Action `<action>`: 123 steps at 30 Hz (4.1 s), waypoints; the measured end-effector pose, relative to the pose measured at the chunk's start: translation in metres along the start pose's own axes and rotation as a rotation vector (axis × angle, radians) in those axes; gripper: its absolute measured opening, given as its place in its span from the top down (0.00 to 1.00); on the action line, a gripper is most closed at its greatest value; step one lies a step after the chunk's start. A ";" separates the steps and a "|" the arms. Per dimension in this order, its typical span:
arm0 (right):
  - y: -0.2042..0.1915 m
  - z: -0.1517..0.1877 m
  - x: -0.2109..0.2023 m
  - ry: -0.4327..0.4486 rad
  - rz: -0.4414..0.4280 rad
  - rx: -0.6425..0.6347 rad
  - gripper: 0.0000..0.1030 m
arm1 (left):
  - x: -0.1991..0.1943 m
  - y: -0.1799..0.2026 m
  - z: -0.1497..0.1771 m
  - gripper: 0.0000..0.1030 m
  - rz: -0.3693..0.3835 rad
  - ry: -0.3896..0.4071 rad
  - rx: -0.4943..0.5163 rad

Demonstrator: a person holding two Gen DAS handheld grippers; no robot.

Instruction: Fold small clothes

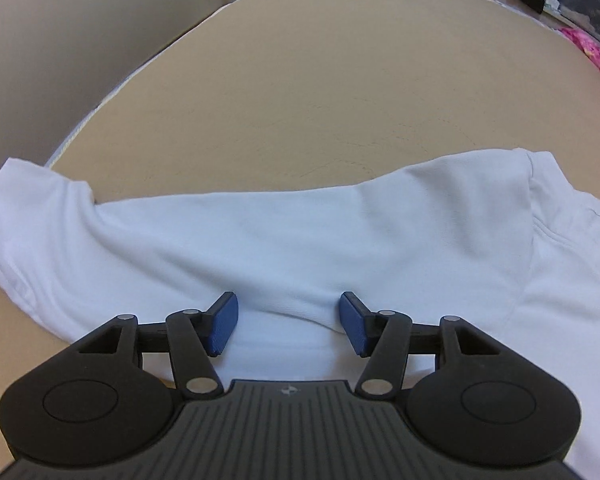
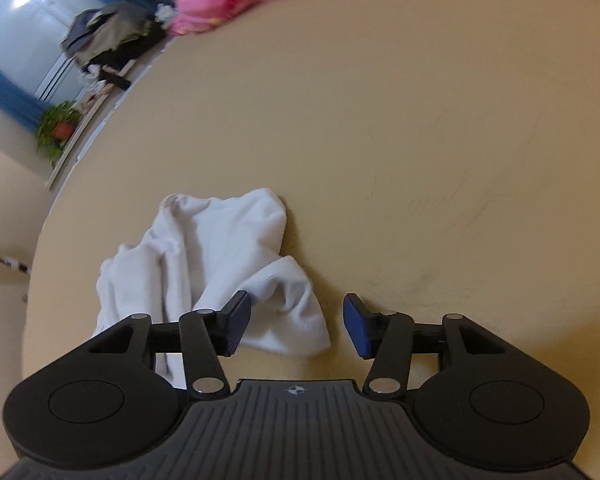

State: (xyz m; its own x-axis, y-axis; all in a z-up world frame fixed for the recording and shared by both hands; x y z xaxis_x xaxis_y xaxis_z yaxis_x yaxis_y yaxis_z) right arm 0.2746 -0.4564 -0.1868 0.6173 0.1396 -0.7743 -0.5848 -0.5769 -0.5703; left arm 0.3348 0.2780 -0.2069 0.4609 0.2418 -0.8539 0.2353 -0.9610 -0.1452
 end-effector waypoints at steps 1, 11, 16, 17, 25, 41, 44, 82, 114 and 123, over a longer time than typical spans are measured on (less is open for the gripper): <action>-0.004 -0.001 0.004 0.005 0.000 -0.037 0.57 | 0.001 0.000 0.000 0.40 -0.001 0.004 0.004; -0.025 -0.088 -0.095 0.745 0.347 -0.556 0.91 | -0.014 0.013 0.002 0.39 -0.010 0.013 0.019; 0.097 -0.123 -0.091 0.574 0.508 -0.131 0.82 | -0.024 0.018 0.001 0.39 -0.005 0.003 0.017; 0.111 -0.123 -0.097 0.572 0.482 -0.064 0.82 | -0.024 0.017 0.001 0.39 -0.004 0.001 0.016; 0.132 -0.141 -0.090 0.455 -0.112 0.224 0.74 | -0.024 0.019 0.001 0.38 -0.019 0.016 0.044; 0.081 -0.176 -0.049 0.567 0.025 0.137 0.96 | -0.026 0.012 0.004 0.35 -0.033 0.035 0.071; 0.075 -0.170 -0.104 0.822 -0.161 0.127 0.97 | -0.027 0.010 0.004 0.35 -0.033 0.033 0.073; -0.028 -0.060 -0.032 0.283 -0.157 -0.149 0.61 | -0.041 0.046 0.016 0.36 0.105 0.016 0.069; -0.151 0.082 0.011 0.241 -0.033 -0.691 0.74 | -0.035 0.152 -0.094 0.88 0.363 0.342 0.130; -0.039 0.154 -0.087 0.008 0.075 -0.801 0.67 | -0.084 0.120 -0.007 0.81 0.267 0.162 0.180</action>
State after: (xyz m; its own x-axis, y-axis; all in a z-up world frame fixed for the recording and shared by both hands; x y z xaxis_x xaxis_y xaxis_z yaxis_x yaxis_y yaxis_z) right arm 0.1621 -0.3222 -0.1395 0.5966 0.0734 -0.7992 -0.0717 -0.9870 -0.1442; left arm 0.3304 0.1433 -0.1487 0.6190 -0.0171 -0.7852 -0.0598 -0.9979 -0.0254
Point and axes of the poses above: each gripper's, at about its wrist camera, not at the fingertips, and x roughly the way its jaws point, y to its right, z to its underside, the point moved 6 cm from there along x, roughly the way its jaws point, and after that the axes turned 7 degrees about x, right-handed, at the moved point
